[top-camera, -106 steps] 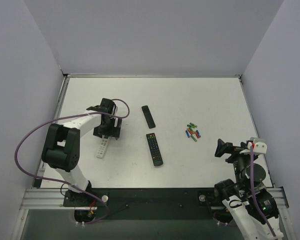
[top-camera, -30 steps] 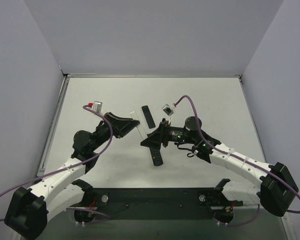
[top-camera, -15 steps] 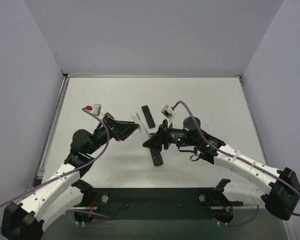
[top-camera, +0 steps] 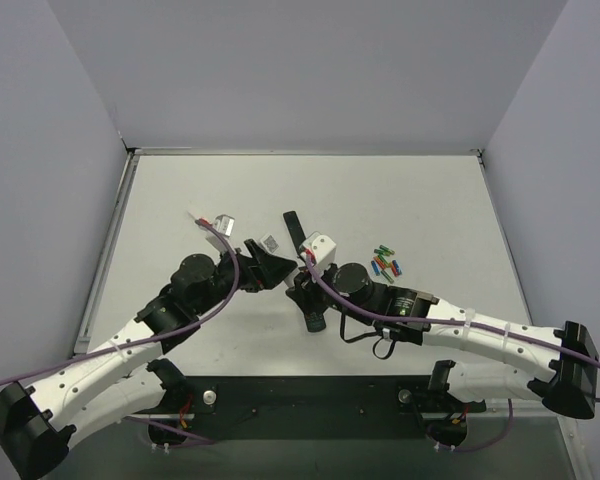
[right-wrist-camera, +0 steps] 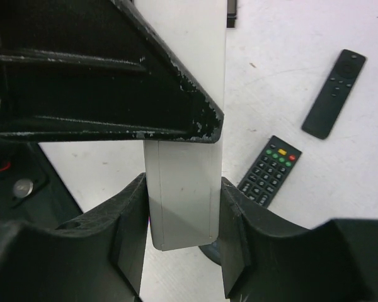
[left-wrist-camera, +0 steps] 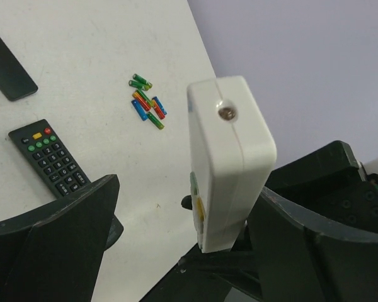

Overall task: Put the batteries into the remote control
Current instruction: Adjust the remote control.

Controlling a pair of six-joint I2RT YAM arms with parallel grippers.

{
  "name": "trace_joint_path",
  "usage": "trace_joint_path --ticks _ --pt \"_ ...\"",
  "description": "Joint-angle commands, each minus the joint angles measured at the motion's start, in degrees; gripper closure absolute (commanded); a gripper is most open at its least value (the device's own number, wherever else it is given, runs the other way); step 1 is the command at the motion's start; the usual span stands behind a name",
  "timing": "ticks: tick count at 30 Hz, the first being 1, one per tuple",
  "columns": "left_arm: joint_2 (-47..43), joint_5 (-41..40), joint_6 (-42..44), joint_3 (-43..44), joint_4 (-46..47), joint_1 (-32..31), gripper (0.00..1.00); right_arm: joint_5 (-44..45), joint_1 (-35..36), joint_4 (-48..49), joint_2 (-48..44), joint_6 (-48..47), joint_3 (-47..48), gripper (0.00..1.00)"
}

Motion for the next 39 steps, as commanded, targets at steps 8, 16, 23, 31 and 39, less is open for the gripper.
trace_joint_path --ticks 8,16,23,31,39 --pt "-1.1 -15.8 -2.5 -0.7 4.7 -5.2 0.23 19.6 5.3 3.0 2.4 -3.3 2.2 1.00" --pt "0.8 -16.6 -1.4 -0.9 8.1 -5.6 0.29 20.5 6.0 3.7 3.5 -3.0 1.9 1.00" --pt "1.8 -16.0 -0.7 -0.6 9.0 -5.6 0.58 20.9 6.1 4.1 3.6 -2.7 1.8 1.00" --pt "3.0 -14.1 -0.6 0.0 9.6 -5.5 0.88 20.0 6.1 4.3 3.1 -1.5 1.8 0.73" --pt "4.2 -3.6 -1.1 4.3 -1.4 2.6 1.00 15.8 6.0 8.0 -3.6 -7.2 -2.3 0.29"
